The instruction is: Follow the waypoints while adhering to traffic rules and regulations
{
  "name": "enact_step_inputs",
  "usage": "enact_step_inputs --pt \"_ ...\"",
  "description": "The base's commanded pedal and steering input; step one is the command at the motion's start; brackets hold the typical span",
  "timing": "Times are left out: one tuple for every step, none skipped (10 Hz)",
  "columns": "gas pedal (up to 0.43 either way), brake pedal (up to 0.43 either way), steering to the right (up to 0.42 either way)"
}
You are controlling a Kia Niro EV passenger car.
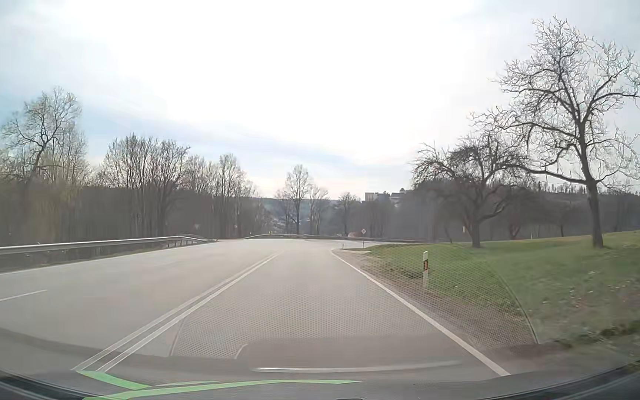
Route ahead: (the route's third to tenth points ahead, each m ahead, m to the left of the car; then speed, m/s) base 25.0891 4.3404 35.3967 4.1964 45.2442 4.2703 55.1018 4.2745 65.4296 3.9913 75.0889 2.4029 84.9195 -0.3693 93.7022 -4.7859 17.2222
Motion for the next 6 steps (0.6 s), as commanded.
enact_step_inputs --pt "0.0 0.268 -0.004" --pt "0.0 0.28 -0.004" --pt "0.0 0.293 -0.004" --pt "0.0 0.293 -0.004" --pt "0.0 0.293 -0.004" --pt "0.0 0.293 -0.003"
